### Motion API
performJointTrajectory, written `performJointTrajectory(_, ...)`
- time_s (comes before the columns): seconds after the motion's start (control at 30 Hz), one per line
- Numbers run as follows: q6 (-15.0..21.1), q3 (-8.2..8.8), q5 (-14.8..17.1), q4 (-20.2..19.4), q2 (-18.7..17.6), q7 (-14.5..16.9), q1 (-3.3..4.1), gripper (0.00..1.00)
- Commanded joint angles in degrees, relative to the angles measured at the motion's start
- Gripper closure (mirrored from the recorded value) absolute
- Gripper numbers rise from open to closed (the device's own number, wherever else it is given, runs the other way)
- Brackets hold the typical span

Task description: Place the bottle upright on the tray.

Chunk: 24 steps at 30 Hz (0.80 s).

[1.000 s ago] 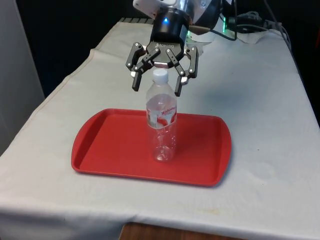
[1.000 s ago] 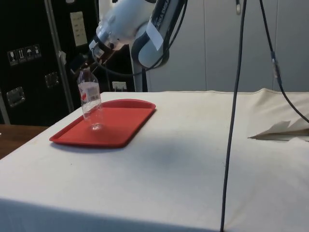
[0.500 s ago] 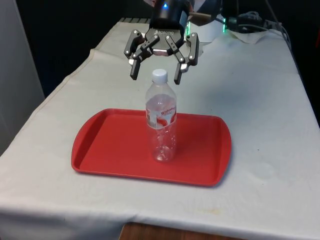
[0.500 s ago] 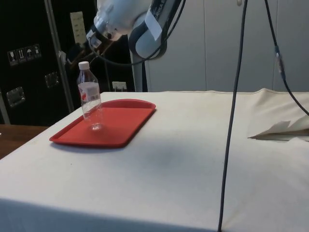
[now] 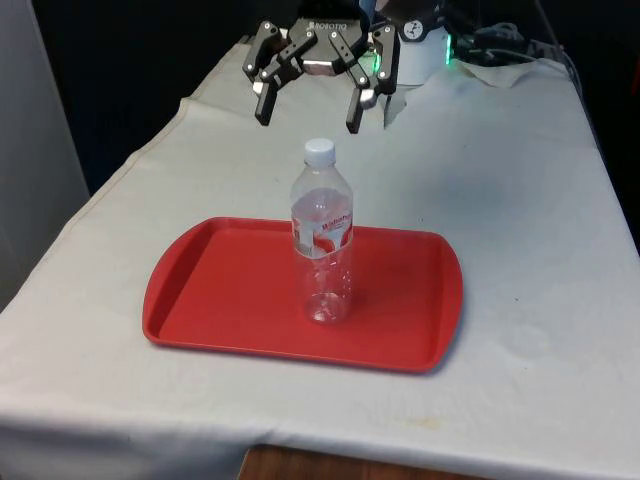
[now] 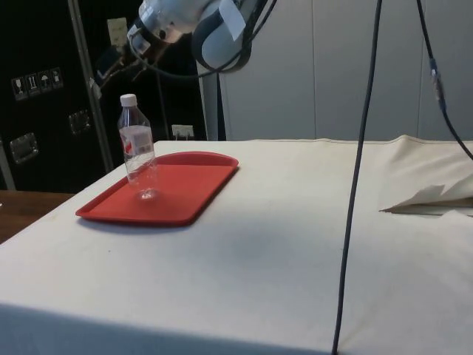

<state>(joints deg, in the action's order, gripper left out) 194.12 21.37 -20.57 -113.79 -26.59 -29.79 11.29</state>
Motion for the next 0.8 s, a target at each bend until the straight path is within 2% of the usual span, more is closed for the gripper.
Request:
performJointTrajectory(0.0,-0.9,-1.03,-0.2,-0.3,0.9,-0.3,-0.52,0.00)
performJointTrajectory(0.07,-1.6,-1.15,-0.2,-0.2,1.4,-0.5,-0.52,0.00)
performJointTrajectory(0.1,-0.9,-0.06,0.0,0.2,0.8,-0.2,0.00,0.00)
performJointTrajectory(0.13,-1.9,-1.15,-0.2,-0.1,1.7,-0.5,-0.52,0.00)
performJointTrajectory(0.33,-4.4,-1.55,-0.1,0.3,3.5,-0.6,-0.52,0.00)
performJointTrajectory(0.37,-3.8,-0.34,0.0,0.7,2.9,-0.4,0.00,0.00)
performJointTrajectory(0.4,-5.2,-1.66,-0.1,0.5,4.0,-0.5,-0.52,0.00)
performJointTrajectory(0.63,-7.8,-1.95,0.1,1.2,5.5,-0.4,-0.52,0.00)
performJointTrajectory(0.67,-7.3,-0.69,0.0,1.7,4.9,-0.4,0.00,0.00)
performJointTrajectory(0.7,-8.3,-2.01,0.2,1.3,5.8,-0.4,-0.52,0.00)
performJointTrajectory(0.77,-9.5,-2.12,0.2,1.6,6.4,-0.3,-0.52,0.00)
